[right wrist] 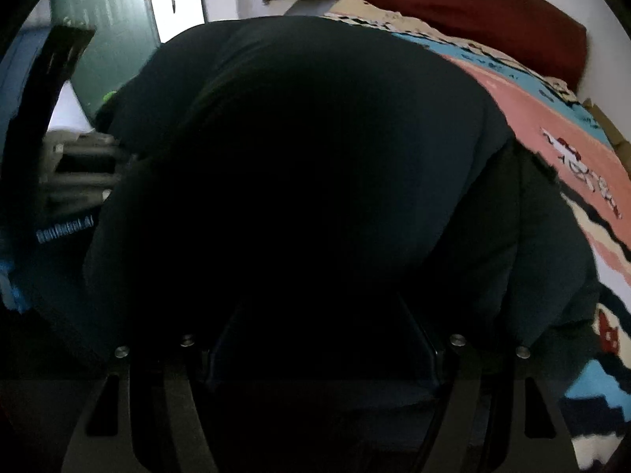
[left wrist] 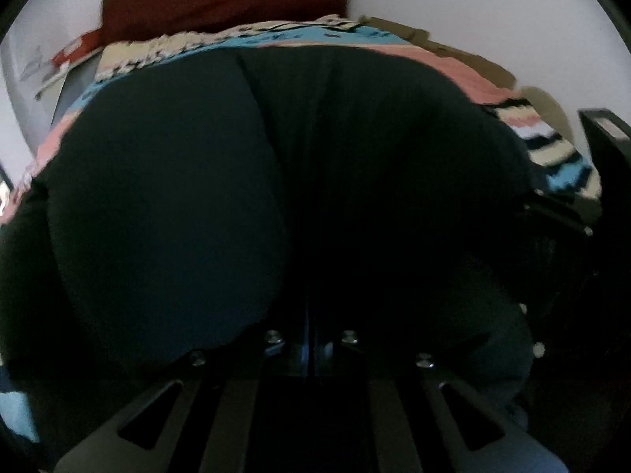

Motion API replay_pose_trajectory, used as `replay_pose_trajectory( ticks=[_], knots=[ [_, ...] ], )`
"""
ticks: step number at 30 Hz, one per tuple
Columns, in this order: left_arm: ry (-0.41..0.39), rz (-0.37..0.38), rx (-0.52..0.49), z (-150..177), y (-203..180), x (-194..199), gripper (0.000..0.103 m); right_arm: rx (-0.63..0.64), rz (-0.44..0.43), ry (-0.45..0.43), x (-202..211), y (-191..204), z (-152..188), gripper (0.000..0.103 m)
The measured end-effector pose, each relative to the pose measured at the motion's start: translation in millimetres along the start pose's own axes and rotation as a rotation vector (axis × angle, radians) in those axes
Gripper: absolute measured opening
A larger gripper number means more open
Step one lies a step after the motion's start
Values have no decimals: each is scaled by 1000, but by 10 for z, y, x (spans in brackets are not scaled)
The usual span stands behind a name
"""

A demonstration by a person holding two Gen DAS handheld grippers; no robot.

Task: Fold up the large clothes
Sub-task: 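Press the folded black jacket flat with both grippers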

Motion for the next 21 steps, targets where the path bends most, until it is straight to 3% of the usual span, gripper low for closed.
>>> replay_pose_trajectory(
  ticks=[3,6,10,14,21],
  knots=[
    [13,-52,4,-162,111,-205,0,-13,47,3,-176,-51,-138,74],
    [30,-31,78,-240,258,-260,1,-41,47,3,-197,-84,-230,74],
    [20,-68,62,-219,174,-76,1,-31,57,-3,-41,-60,-209,73],
    [5,-37,75,-246,148,193,3,-31,28,-5,161,-57,-206,74],
    [-66,0,46,-390,127,782,36,-30,-10,-54,520,-154,-368,81]
  ],
)
Point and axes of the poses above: each gripper's, at about its wrist camera, not at the fingertips, and x roughly against the way its jaws point, y to its left, z to its underside, the point moved 6 cm from there along -x, roughly the way its jaws point, and after that the axes turned 10 degrees about z, right-handed, at the moved point
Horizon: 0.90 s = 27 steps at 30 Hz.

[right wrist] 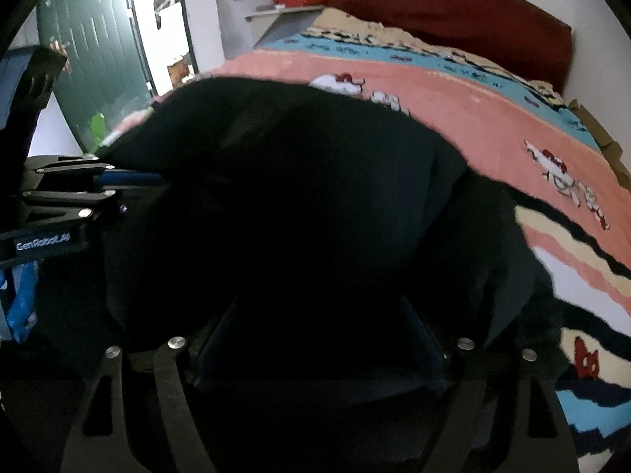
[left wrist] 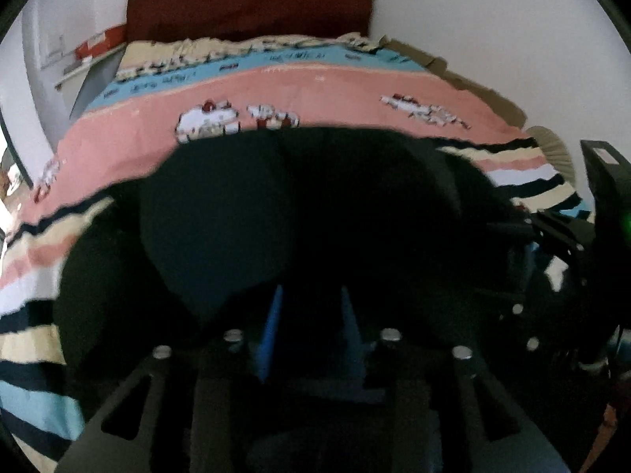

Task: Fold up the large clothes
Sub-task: 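Press the folded black jacket flat with both grippers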

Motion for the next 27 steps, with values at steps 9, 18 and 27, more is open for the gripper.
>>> replay_pose_trajectory(
  ticks=[9,18,27],
  knots=[
    [-138,-10,48,-919,328,144,49,-31,51,-151,207,-346,-849,84],
    [61,-7,58,-636,477,-695,49,-156,2,42,-800,-459,-898,84],
    [83,-6,-36,405,20,-275,50,-4,-67,44,-160,8,61,84]
  ],
)
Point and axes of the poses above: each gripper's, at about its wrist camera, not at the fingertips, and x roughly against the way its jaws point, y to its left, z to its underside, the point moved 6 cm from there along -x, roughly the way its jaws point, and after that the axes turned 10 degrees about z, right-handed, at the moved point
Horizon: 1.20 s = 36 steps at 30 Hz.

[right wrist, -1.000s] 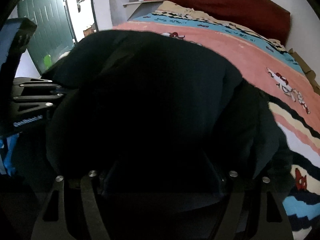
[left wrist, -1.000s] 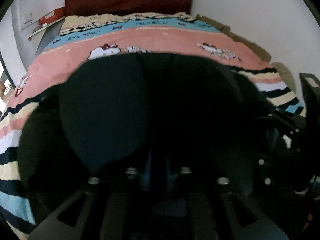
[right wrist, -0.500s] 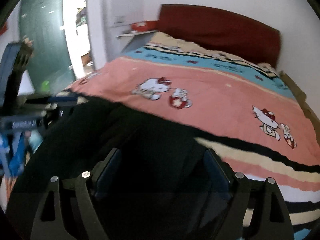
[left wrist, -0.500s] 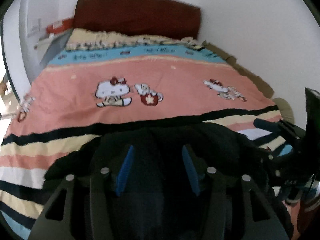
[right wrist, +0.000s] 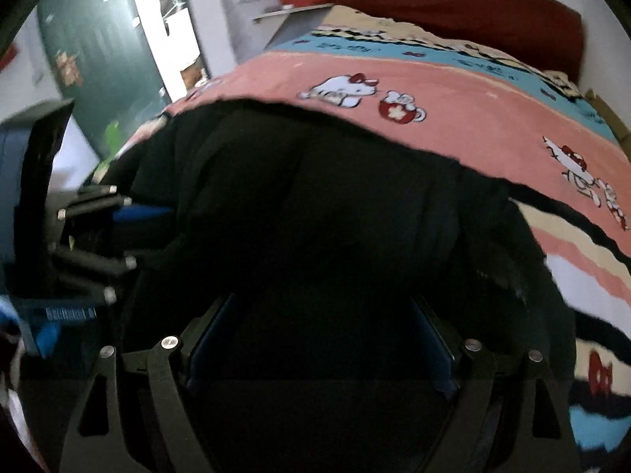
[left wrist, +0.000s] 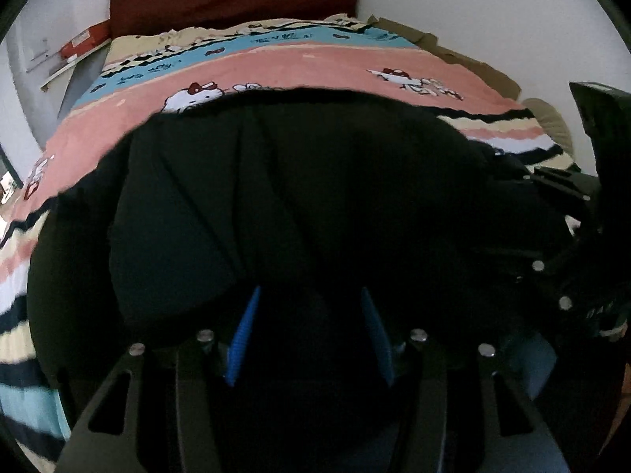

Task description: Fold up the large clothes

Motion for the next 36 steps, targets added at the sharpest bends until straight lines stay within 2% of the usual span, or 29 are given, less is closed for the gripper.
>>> replay_pose_trajectory(
  ticks=[4,10,13,16,18,22,27,30,33,36],
  knots=[
    [-24,-70,-42,103,-1,-150,52,18,44,27,-146,11,113,84],
    [-25,-131,13,-269,354,-657,52,-86,95,58,-838,-319,-206,85],
    [3,-152,34,-370,446,-760,52,-104,129,65,-966,-366,-333,85],
    [33,-154,17,-376,398,-688,51,-103,122,87,-883,-350,-354,84],
    [44,-131,3,-367,326,-507,51,-86,97,79,-690,-318,-346,84],
    [-9,-81,17,-301,214,-204,51,-86,49,-9,-204,-270,-236,84],
    [4,-114,13,-175,231,-479,55,-50,92,36,-503,-207,96,85],
    [21,-133,31,-220,240,-497,55,-64,114,48,-584,-205,43,86],
    [38,-150,27,-251,203,-373,55,-58,119,66,-522,-213,1,86],
    [-9,-135,54,-266,198,-38,55,-82,122,46,-271,-235,-21,86]
  ],
)
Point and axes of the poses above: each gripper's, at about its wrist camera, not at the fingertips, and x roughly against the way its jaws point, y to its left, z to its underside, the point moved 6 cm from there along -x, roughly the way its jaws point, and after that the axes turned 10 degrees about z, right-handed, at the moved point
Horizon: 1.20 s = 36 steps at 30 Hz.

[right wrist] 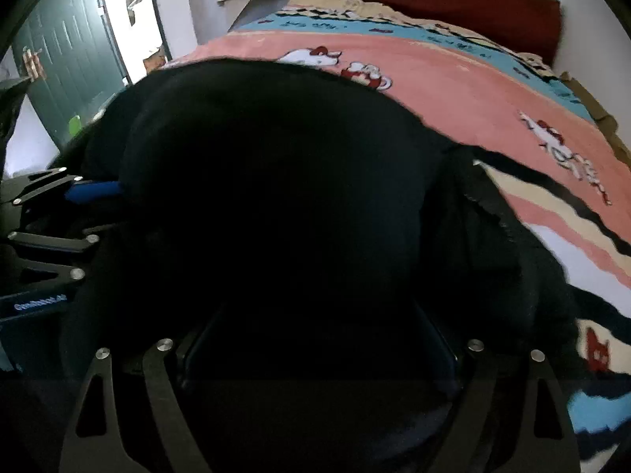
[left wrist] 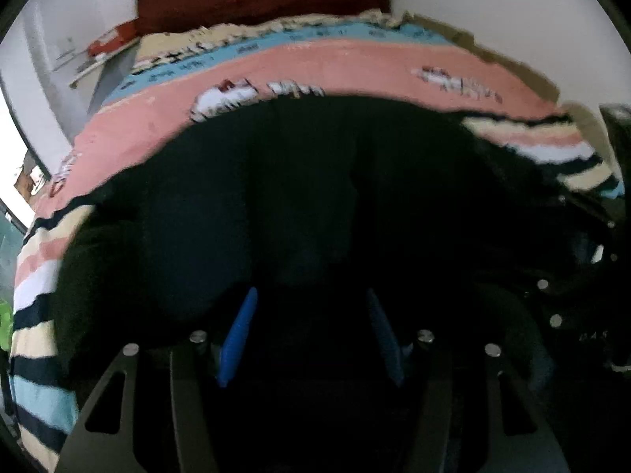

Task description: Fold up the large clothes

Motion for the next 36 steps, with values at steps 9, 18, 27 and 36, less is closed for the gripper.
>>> replay_pose_trajectory(
  ticks=[9,18,27,36],
  knots=[
    [-143,-3,36,291,289,1476,55,-50,24,-89,1179,-238,430,89],
    [-145,-51,127,1495,966,2869,60,-96,43,-52,1940,-433,1413,95],
    [-44,-5,277,2842,1281,2941,61,-237,45,16,2111,-769,2255,97],
    [-6,329,536,3440,1108,2268,61,-427,-42,119,1719,-987,2661,97]
  ],
)
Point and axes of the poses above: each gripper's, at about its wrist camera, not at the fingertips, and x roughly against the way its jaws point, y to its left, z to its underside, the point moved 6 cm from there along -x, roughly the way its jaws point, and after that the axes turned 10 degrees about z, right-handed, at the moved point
